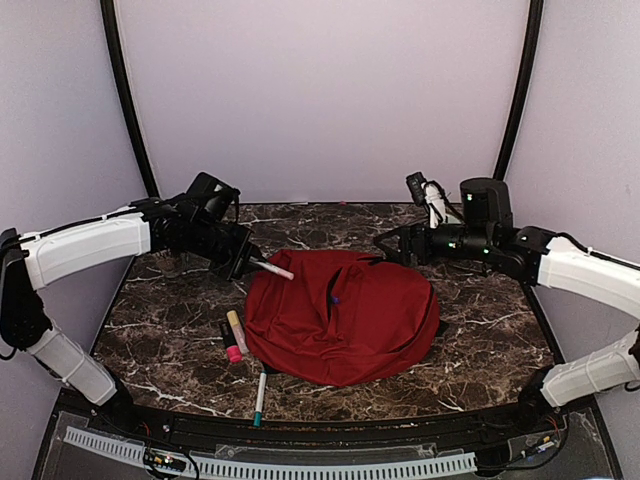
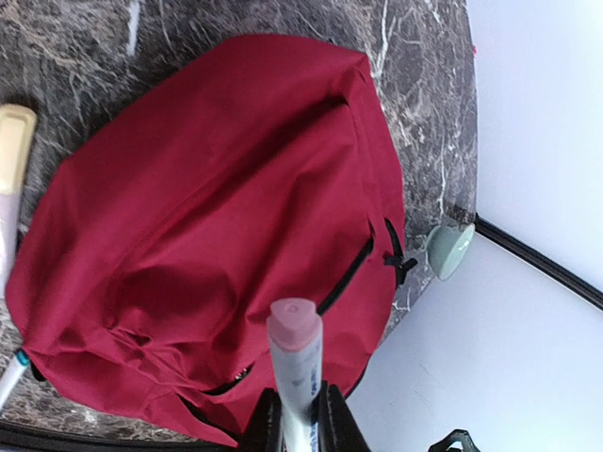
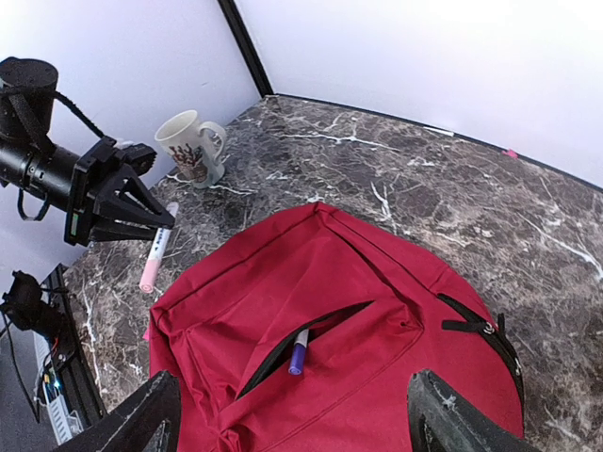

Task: Pack the student bag
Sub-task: Pass from the left arm to the right

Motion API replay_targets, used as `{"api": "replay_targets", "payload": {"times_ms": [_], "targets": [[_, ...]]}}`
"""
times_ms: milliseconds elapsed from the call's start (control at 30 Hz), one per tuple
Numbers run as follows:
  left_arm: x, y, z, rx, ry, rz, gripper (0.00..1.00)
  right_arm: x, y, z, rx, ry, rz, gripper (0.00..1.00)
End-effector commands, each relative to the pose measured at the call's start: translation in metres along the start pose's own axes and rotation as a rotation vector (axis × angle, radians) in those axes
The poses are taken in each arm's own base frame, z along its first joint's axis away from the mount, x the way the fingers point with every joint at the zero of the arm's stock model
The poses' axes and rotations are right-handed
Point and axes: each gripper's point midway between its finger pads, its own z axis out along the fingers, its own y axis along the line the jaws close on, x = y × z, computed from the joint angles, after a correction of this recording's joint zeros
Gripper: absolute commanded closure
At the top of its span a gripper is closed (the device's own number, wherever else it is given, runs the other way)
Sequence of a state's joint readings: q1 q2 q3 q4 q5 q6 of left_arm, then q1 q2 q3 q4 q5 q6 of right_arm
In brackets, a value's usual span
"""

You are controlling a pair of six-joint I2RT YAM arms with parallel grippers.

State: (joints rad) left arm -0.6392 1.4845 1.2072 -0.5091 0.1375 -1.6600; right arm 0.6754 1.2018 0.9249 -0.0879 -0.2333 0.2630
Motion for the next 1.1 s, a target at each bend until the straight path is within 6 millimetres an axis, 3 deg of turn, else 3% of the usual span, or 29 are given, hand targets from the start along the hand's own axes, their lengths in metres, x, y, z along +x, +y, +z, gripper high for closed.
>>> {"api": "replay_targets", "payload": {"times_ms": [0, 467, 800, 1000, 1067], "targets": [[0.019, -0.024, -0.005, 0.114, 0.027, -0.107, 1.0, -0.016, 0.025, 0.004, -0.107, -0.076, -0.106, 0.16], [0.062, -0.041, 0.017, 0.064, 0.136, -0.131, 1.0, -0.011, 0.058, 0.04, -0.199, 0.008, -0.154, 0.27], [0.077, -0.049, 0.035, 0.029, 0.2, -0.157, 1.0, 0.004, 0.074, 0.06, -0.209, 0.084, -0.279, 0.32], [0.081, -0.05, 0.038, 0.008, 0.222, -0.174, 1.0, 0.024, 0.071, 0.072, -0.175, 0.145, -0.404, 0.35], [0.083, -0.051, 0.039, 0.003, 0.229, -0.176, 1.0, 0.02, 0.075, 0.076, -0.172, 0.146, -0.437, 0.36]]}}
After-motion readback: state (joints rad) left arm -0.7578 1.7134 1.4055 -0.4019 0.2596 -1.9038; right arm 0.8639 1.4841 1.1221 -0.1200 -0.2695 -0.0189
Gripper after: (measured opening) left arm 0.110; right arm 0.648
